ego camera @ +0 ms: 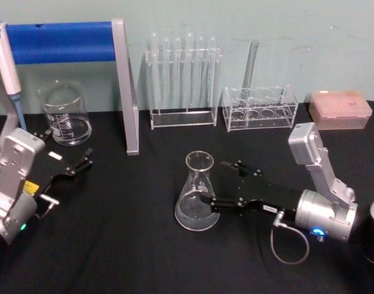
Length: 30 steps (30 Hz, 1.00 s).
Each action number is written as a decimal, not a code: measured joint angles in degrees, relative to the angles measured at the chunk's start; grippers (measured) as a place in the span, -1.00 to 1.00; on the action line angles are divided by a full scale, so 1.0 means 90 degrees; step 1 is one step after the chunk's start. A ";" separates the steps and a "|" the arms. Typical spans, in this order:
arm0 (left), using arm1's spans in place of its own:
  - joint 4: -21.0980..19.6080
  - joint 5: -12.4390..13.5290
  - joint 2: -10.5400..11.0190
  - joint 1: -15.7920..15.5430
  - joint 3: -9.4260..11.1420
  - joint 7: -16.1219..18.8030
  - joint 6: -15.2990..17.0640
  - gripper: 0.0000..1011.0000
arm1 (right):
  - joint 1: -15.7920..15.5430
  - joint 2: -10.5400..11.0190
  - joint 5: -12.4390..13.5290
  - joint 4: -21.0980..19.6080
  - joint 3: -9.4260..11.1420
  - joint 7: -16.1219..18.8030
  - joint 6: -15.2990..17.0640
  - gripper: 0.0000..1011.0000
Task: Grasp the erlenmeyer flask with one hand, shake it three times, then place it back.
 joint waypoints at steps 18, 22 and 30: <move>0.0000 0.0000 0.0000 0.0000 0.0000 0.0000 0.0000 0.98 | -0.0766 0.0001 0.0095 -0.0466 0.1092 -0.1432 -0.0088 0.98; 0.0000 0.0000 0.0000 0.0000 0.0000 0.0000 0.0000 0.98 | -0.0834 -0.0220 -0.0011 -0.0480 0.1298 -0.1979 -0.0087 0.98; 0.0000 0.0000 0.0000 0.0000 0.0000 0.0000 0.0000 0.98 | -0.0753 -0.0658 -0.0668 -0.0314 0.1378 -0.3040 0.0062 0.98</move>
